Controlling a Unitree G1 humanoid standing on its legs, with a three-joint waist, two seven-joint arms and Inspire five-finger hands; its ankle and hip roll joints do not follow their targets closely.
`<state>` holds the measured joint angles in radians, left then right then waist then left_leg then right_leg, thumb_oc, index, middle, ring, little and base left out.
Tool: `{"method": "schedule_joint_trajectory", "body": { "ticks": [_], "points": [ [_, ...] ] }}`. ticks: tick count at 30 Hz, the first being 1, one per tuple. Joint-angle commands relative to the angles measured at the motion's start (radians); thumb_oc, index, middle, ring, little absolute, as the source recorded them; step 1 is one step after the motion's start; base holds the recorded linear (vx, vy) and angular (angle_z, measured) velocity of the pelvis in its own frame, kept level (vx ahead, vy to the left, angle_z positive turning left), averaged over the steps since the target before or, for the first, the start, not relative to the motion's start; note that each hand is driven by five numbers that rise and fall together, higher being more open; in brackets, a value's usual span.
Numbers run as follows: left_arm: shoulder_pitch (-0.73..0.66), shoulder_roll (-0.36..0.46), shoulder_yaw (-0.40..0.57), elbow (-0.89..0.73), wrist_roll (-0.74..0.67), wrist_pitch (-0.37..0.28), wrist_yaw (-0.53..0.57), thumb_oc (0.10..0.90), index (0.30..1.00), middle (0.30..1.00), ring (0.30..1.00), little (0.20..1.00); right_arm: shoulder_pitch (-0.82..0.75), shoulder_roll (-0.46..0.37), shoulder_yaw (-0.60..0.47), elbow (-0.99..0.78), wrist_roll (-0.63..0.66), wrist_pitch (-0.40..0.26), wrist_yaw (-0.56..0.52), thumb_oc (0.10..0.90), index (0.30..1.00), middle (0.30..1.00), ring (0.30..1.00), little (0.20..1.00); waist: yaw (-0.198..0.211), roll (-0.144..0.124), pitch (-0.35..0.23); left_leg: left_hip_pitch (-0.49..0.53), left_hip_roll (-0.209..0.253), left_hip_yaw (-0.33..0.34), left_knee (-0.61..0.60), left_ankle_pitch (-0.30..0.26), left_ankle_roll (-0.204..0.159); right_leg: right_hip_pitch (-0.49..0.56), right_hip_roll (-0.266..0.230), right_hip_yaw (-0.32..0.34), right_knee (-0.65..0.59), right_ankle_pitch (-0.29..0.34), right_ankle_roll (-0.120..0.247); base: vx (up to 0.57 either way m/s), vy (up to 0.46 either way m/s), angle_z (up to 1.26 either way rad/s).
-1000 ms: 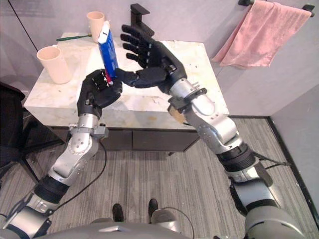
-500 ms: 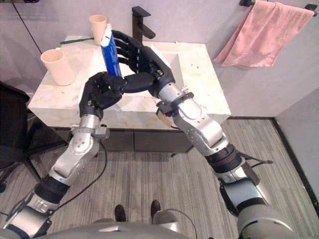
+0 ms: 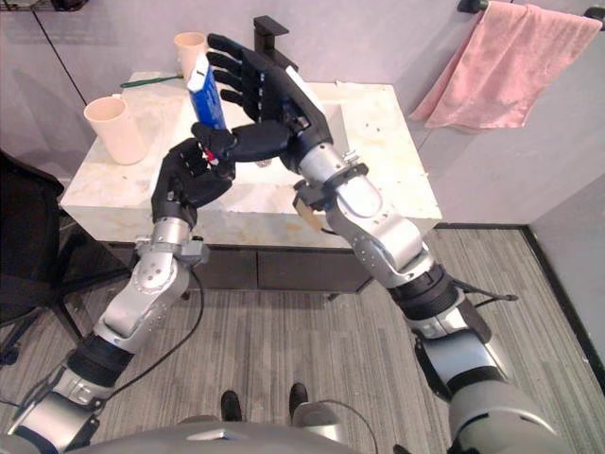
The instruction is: Organize the bathroom.
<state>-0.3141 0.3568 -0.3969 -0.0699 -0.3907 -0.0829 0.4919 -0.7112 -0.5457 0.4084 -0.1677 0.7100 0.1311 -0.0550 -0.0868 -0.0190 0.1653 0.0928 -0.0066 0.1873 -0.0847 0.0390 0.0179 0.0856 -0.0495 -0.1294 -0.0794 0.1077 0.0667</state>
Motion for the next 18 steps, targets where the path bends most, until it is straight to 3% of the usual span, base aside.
{"method": "schedule_joint_trajectory", "body": {
  "ticks": [1, 2, 3, 4, 5, 6, 7, 18],
  "points": [
    [-0.127, -0.021, -0.007, 0.012, 0.031, -0.112, -0.021, 0.400, 0.300, 0.300, 0.300, 0.300, -0.152, 0.033, -0.066, -0.057, -0.048, -0.097, -0.009, 0.764, 0.846, 0.846, 0.846, 0.846, 0.006, -0.007, -0.116, 0.035, -0.011, 0.050, 0.036, -0.085, -0.011, -0.029, 0.029, 0.011, 0.061, -0.110, 0.046, 0.00, 0.000, 0.00],
    [-0.125, -0.021, -0.006, 0.010, 0.031, -0.113, -0.021, 0.400, 0.300, 0.300, 0.300, 0.300, -0.151, 0.033, -0.066, -0.057, -0.048, -0.097, -0.010, 0.714, 0.771, 0.771, 0.771, 0.771, 0.006, -0.006, -0.115, 0.035, -0.011, 0.049, 0.035, -0.085, -0.011, -0.029, 0.029, 0.011, 0.061, -0.110, 0.045, 0.00, 0.000, 0.00],
    [-0.125, -0.021, -0.006, 0.010, 0.031, -0.113, -0.021, 0.400, 0.300, 0.300, 0.300, 0.300, -0.151, 0.033, -0.066, -0.057, -0.048, -0.097, -0.010, 0.693, 0.740, 0.740, 0.740, 0.740, 0.006, -0.006, -0.115, 0.035, -0.011, 0.049, 0.035, -0.085, -0.011, -0.029, 0.029, 0.011, 0.061, -0.110, 0.045, 0.00, 0.000, 0.00],
    [-0.122, -0.022, -0.004, 0.006, 0.039, -0.114, -0.019, 0.400, 0.300, 0.300, 0.300, 0.300, -0.147, 0.035, -0.066, -0.057, -0.050, -0.092, -0.009, 0.557, 0.535, 0.535, 0.535, 0.535, 0.006, -0.006, -0.115, 0.037, -0.010, 0.048, 0.035, -0.085, -0.011, -0.028, 0.030, 0.011, 0.061, -0.110, 0.045, 0.00, 0.000, 0.00],
    [-0.122, -0.022, -0.003, 0.008, 0.041, -0.117, -0.018, 0.400, 0.300, 0.300, 0.300, 0.300, -0.145, 0.037, -0.066, -0.055, -0.055, -0.091, -0.008, 0.527, 0.491, 0.491, 0.491, 0.491, 0.006, -0.005, -0.115, 0.037, -0.010, 0.048, 0.034, -0.085, -0.011, -0.027, 0.030, 0.012, 0.060, -0.110, 0.045, 0.00, 0.000, 0.00],
    [-0.123, -0.022, -0.003, 0.008, 0.041, -0.117, -0.018, 0.400, 0.300, 0.300, 0.300, 0.300, -0.145, 0.037, -0.066, -0.054, -0.055, -0.091, -0.008, 0.527, 0.491, 0.491, 0.491, 0.491, 0.006, -0.005, -0.115, 0.037, -0.010, 0.048, 0.034, -0.085, -0.011, -0.027, 0.030, 0.012, 0.060, -0.110, 0.045, 0.00, 0.000, 0.00],
    [-0.124, -0.020, -0.001, 0.007, 0.039, -0.116, -0.012, 0.400, 0.300, 0.300, 0.300, 0.300, -0.145, 0.038, -0.064, -0.049, -0.055, -0.089, -0.006, 0.400, 0.300, 0.300, 0.300, 0.300, 0.006, -0.004, -0.116, 0.037, -0.009, 0.048, 0.033, -0.084, -0.012, -0.027, 0.031, 0.012, 0.059, -0.109, 0.045, 0.00, 0.000, 0.00],
    [-0.124, -0.015, 0.005, 0.009, 0.044, -0.118, -0.014, 0.400, 0.300, 0.300, 0.300, 0.300, -0.143, 0.042, -0.067, -0.041, -0.069, -0.088, 0.005, 0.400, 0.300, 0.300, 0.300, 0.300, 0.005, -0.003, -0.114, 0.037, -0.007, 0.049, 0.034, -0.083, -0.011, -0.028, 0.030, 0.008, 0.060, -0.109, 0.044, 0.00, -0.003, 0.00]
  ]
}}
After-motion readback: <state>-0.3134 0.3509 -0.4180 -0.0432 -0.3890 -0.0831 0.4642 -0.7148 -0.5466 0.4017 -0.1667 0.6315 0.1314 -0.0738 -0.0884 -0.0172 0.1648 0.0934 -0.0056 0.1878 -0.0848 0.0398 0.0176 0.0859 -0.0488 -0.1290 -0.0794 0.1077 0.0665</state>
